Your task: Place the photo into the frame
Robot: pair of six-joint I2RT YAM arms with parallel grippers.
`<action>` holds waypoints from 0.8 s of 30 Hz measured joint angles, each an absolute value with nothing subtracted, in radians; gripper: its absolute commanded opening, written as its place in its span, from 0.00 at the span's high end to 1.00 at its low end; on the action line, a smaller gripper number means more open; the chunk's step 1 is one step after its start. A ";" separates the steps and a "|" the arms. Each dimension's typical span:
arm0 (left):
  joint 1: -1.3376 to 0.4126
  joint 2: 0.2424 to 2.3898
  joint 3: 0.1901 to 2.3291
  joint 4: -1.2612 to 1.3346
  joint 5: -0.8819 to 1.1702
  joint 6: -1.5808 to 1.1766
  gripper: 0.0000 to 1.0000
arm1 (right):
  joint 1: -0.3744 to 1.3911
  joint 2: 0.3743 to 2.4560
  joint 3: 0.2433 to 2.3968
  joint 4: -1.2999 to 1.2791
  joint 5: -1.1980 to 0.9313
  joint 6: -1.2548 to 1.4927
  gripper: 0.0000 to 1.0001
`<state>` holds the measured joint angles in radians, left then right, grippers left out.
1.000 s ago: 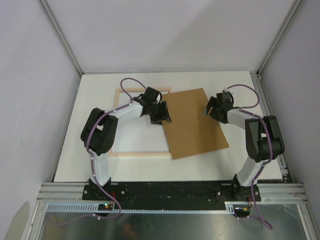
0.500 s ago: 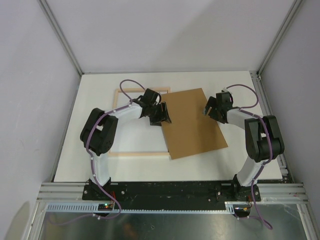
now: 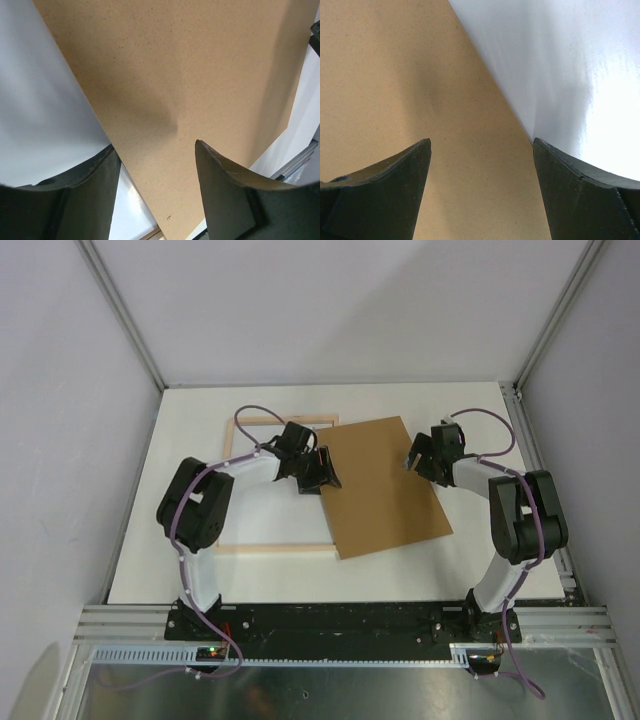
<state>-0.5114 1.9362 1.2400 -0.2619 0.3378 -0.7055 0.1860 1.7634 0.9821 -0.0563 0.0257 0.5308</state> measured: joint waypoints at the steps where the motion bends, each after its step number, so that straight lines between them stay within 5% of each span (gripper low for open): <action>1: -0.510 1.931 1.236 -0.259 0.339 -0.709 0.38 | 0.186 1.763 0.982 -0.055 0.021 0.531 0.14; 24: -0.490 1.765 1.318 -0.088 0.477 -0.857 0.57 | 0.244 1.685 0.976 -0.025 -0.245 0.636 0.14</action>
